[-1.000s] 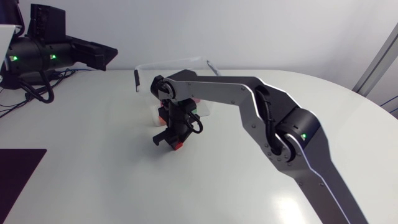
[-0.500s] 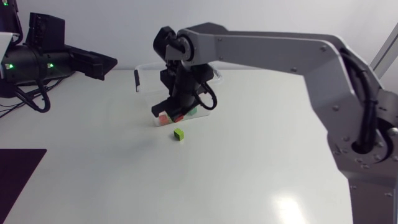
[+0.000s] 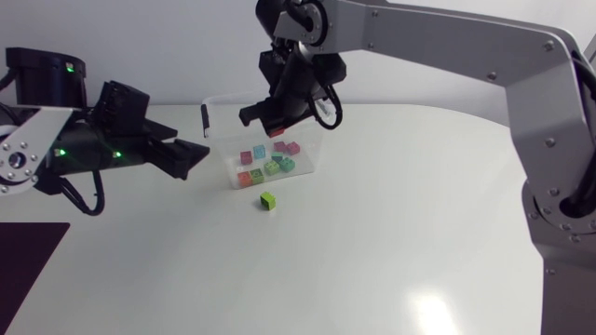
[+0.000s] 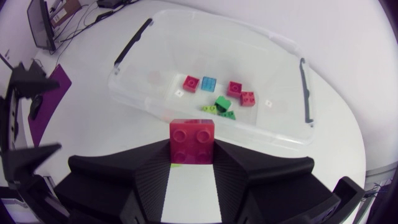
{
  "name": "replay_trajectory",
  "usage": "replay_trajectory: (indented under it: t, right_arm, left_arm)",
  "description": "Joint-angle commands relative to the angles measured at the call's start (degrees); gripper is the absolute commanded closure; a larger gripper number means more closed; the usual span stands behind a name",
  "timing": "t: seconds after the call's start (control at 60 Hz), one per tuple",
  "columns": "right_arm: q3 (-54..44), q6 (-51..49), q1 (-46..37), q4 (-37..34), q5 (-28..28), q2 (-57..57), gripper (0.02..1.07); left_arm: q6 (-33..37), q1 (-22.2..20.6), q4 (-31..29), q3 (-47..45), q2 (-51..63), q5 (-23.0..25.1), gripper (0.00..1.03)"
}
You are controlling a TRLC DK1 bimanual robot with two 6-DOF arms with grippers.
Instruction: Place the duplo bricks in the container
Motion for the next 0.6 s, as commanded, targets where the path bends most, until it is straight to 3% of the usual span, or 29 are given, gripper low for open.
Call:
replay_trajectory:
  t: [0.0,0.15,0.45,0.5,0.583]
  right_arm:
    - [2.7,1.6,-1.0,0.7,0.5,0.0,0.81]
    - [6.1,1.8,-2.0,1.6,0.5,1.8,0.81]
    - [20.0,1.9,-3.0,-0.8,1.3,10.9,0.81]
    - [22.6,2.1,-3.0,-1.9,1.3,12.7,0.77]
    - [26.3,2.2,-3.0,-3.6,1.7,15.3,0.53]
  left_arm:
    - [2.5,-2.7,1.1,-2.8,1.4,-0.4,0.05]
    - [4.4,-8.0,5.2,-5.3,7.1,-2.8,0.05]
    - [5.9,-11.1,14.1,-4.6,20.0,-3.0,0.05]
    - [6.0,-11.2,15.0,-4.1,21.7,-3.0,0.05]
    - [6.0,-11.2,16.2,-3.3,24.1,-3.0,0.05]
